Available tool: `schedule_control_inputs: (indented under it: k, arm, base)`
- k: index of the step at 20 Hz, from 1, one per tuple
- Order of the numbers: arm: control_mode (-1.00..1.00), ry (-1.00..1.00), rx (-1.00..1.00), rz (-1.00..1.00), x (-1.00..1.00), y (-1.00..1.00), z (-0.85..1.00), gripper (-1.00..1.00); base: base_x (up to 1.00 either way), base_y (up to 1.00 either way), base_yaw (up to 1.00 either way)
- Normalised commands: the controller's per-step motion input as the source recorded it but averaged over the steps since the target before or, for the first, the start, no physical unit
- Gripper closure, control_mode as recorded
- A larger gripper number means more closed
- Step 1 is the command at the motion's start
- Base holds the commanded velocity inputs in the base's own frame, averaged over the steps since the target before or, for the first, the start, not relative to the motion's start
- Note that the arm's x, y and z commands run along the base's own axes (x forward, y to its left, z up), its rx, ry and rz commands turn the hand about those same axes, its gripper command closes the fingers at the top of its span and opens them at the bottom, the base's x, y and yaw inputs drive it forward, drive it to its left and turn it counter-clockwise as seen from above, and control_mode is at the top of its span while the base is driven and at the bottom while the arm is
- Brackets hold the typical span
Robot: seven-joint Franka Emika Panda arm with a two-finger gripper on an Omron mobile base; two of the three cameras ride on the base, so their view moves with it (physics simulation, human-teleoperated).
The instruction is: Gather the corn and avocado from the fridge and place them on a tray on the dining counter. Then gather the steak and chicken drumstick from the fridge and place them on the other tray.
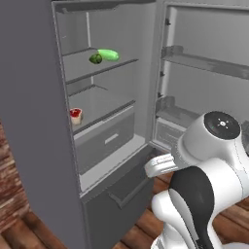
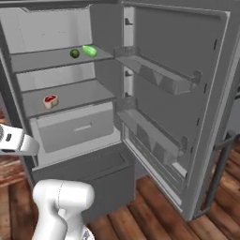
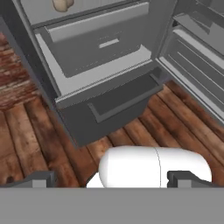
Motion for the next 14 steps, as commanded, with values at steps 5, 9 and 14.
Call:
schedule_control_inputs:
  k: [5, 9, 14]
  arm:
    - [1.0, 0.0, 0.0, 0.0, 0.0, 0.0, 0.0, -1.0]
    - [1.0, 0.0, 0.0, 0.0, 0.0, 0.0, 0.0, -1.0]
    - [1.0, 0.0, 0.0, 0.0, 0.0, 0.0, 0.0, -1.0]
  base:
    - [0.54, -0.16, 0.28]
    - [0.54, -0.19, 0.28]
    - [0.55, -0.2, 0.28]
